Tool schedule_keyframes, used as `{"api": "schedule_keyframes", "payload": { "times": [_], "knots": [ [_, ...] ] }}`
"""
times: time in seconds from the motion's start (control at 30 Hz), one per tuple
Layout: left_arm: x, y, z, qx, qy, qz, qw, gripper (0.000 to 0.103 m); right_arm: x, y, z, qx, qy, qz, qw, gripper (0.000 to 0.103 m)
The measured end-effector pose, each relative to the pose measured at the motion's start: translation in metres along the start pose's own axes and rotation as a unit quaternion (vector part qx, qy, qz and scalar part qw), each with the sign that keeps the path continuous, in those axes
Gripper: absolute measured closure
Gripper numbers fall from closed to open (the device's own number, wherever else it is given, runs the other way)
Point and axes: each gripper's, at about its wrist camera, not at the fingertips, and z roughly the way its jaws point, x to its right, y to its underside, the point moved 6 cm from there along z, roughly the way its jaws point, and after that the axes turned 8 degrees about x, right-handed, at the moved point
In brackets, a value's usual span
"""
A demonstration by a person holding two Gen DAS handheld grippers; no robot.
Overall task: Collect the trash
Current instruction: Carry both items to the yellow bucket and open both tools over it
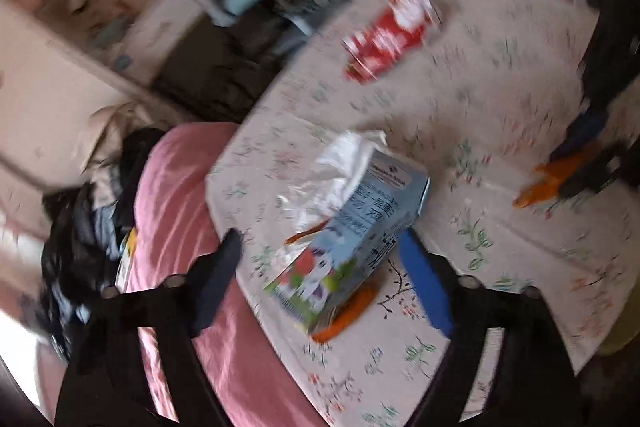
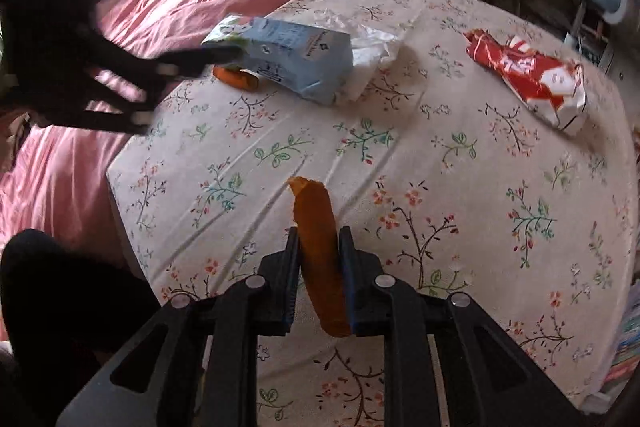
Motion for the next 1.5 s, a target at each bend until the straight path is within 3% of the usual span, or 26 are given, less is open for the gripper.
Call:
{"api": "schedule_keyframes", "payload": {
  "times": [0.03,0.07,0.17,0.23,0.33,0.4,0.53,0.63,0.8,0.87,0.9,1.0,1.13,1.23,1.3,1.33,1.37,1.4,1.5],
  "knots": [
    [0.004,0.001,0.011,-0.017,0.014,0.010,0.9997,0.050,-0.001,0.000,0.001,-0.001,-0.003,0.002,1.000,0.083],
    [0.007,0.003,0.017,-0.028,0.026,0.013,0.9992,0.057,-0.001,0.001,0.001,-0.001,-0.005,0.002,1.000,0.083],
    [0.010,0.000,0.017,-0.025,0.037,0.010,0.9989,0.063,0.001,0.001,0.001,0.000,-0.018,0.017,1.000,0.083],
    [0.004,-0.001,0.009,-0.019,0.053,-0.026,0.9981,0.070,0.009,0.001,-0.003,0.003,-0.029,0.038,0.999,0.083],
    [-0.012,0.001,-0.009,-0.007,0.062,-0.099,0.9931,0.071,0.016,0.000,-0.007,0.014,-0.041,0.068,0.997,0.083],
    [-0.018,0.006,-0.027,0.004,0.082,-0.159,0.9838,0.071,0.019,-0.001,-0.012,0.024,-0.046,0.083,0.995,0.083],
    [-0.017,0.018,-0.064,0.027,0.108,-0.255,0.9604,0.071,0.023,-0.004,-0.023,0.044,-0.048,0.104,0.992,0.083],
    [-0.012,0.032,-0.090,0.040,0.116,-0.325,0.9379,0.071,0.020,-0.001,-0.039,0.064,-0.053,0.117,0.990,0.083],
    [0.004,0.059,-0.132,0.066,0.128,-0.455,0.8786,0.070,-0.002,0.020,-0.056,0.080,-0.071,0.130,0.986,0.083],
    [0.017,0.067,-0.144,0.075,0.132,-0.486,0.8604,0.070,-0.018,0.037,-0.062,0.074,-0.071,0.118,0.988,0.083],
    [0.024,0.071,-0.150,0.077,0.130,-0.494,0.8564,0.070,-0.025,0.045,-0.065,0.071,-0.069,0.112,0.989,0.083],
    [0.043,0.078,-0.165,0.079,0.133,-0.501,0.8513,0.070,-0.044,0.073,-0.073,0.056,-0.068,0.099,0.991,0.083],
    [0.071,0.081,-0.181,0.070,0.136,-0.493,0.8564,0.070,-0.062,0.113,-0.076,0.017,-0.062,0.088,0.994,0.083],
    [0.089,0.084,-0.183,0.054,0.138,-0.496,0.8557,0.070,-0.064,0.142,-0.072,-0.020,-0.038,0.085,0.995,0.080],
    [0.105,0.086,-0.183,0.040,0.137,-0.499,0.8547,0.070,-0.060,0.152,-0.076,-0.021,-0.021,0.105,0.994,0.069],
    [0.114,0.086,-0.184,0.033,0.136,-0.498,0.8558,0.070,-0.054,0.151,-0.084,-0.003,-0.004,0.118,0.993,0.052],
    [0.121,0.086,-0.184,0.029,0.135,-0.496,0.8572,0.070,-0.050,0.147,-0.093,0.021,0.010,0.125,0.992,0.042],
    [0.129,0.086,-0.184,0.023,0.136,-0.494,0.8583,0.070,-0.044,0.138,-0.110,0.067,0.027,0.131,0.989,0.042],
    [0.157,0.086,-0.181,-0.001,0.149,-0.480,0.8647,0.069,-0.033,0.118,-0.140,0.140,0.072,0.129,0.979,0.031]
  ]
}}
